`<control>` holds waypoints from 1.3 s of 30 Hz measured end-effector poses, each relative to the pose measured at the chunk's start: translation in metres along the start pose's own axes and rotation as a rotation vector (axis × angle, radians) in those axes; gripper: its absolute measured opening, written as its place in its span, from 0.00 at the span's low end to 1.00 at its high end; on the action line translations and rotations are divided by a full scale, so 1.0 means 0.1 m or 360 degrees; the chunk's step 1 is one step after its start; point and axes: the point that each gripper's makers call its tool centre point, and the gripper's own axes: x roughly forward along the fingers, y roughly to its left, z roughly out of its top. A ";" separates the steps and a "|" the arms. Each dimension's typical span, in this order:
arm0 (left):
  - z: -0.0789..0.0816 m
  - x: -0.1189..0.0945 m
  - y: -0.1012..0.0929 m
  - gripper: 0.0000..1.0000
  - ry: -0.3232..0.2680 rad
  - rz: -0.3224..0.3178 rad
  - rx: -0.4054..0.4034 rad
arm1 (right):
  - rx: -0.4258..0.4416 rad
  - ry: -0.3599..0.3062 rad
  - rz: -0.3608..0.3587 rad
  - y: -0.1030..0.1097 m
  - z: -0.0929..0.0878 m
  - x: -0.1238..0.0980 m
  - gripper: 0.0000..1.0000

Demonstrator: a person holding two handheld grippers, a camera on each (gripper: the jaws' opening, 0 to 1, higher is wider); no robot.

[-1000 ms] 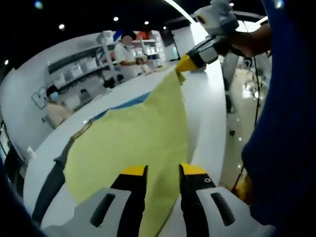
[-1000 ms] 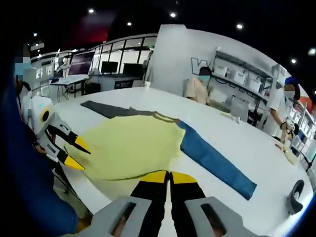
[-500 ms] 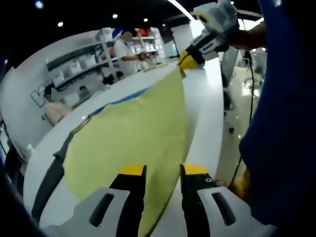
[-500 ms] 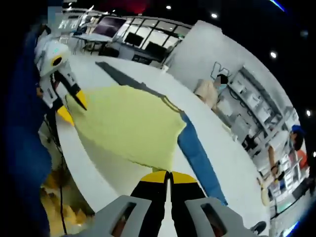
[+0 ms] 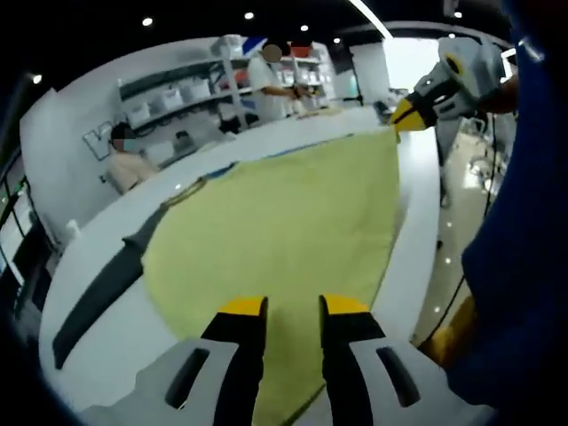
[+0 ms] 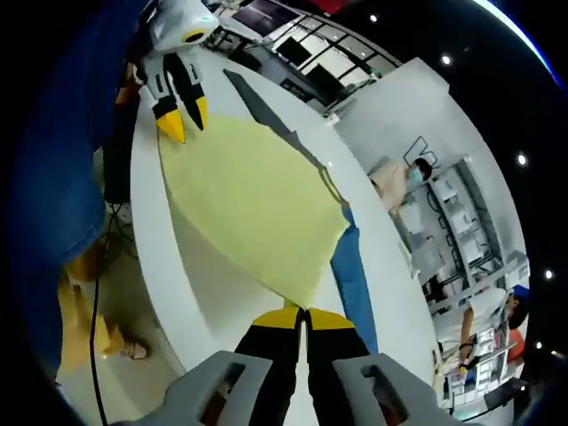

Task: Fold the garment on the visible template until the final outline fits inside the template.

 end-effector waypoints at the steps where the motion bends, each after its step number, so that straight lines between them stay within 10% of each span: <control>1: -0.07 0.00 0.04 0.22 0.0034 0.0004 -0.0024 | -0.0002 -0.0006 -0.0011 -0.04 0.03 -0.01 0.00; 10: -0.19 -0.05 0.13 0.03 0.0080 0.0012 0.0012 | 0.0086 -0.0144 -0.0038 -0.24 0.38 -0.09 0.00; 22: -0.15 -0.26 0.28 0.02 0.0113 0.0028 0.0076 | 0.0201 -0.0230 0.0006 -0.25 0.63 -0.11 0.00; 28: -0.31 -0.52 0.47 0.02 0.0102 0.0090 -0.0243 | 0.0245 -0.0223 0.0024 -0.21 0.58 -0.11 0.00; 33: -0.38 -0.67 0.47 0.24 0.0100 0.0121 -0.0454 | 0.0273 -0.0222 0.0032 -0.19 0.57 -0.09 0.00; 39: -0.42 -0.68 0.31 0.24 0.0115 0.0102 -0.0533 | 0.0273 -0.0229 0.0041 -0.17 0.58 -0.09 0.00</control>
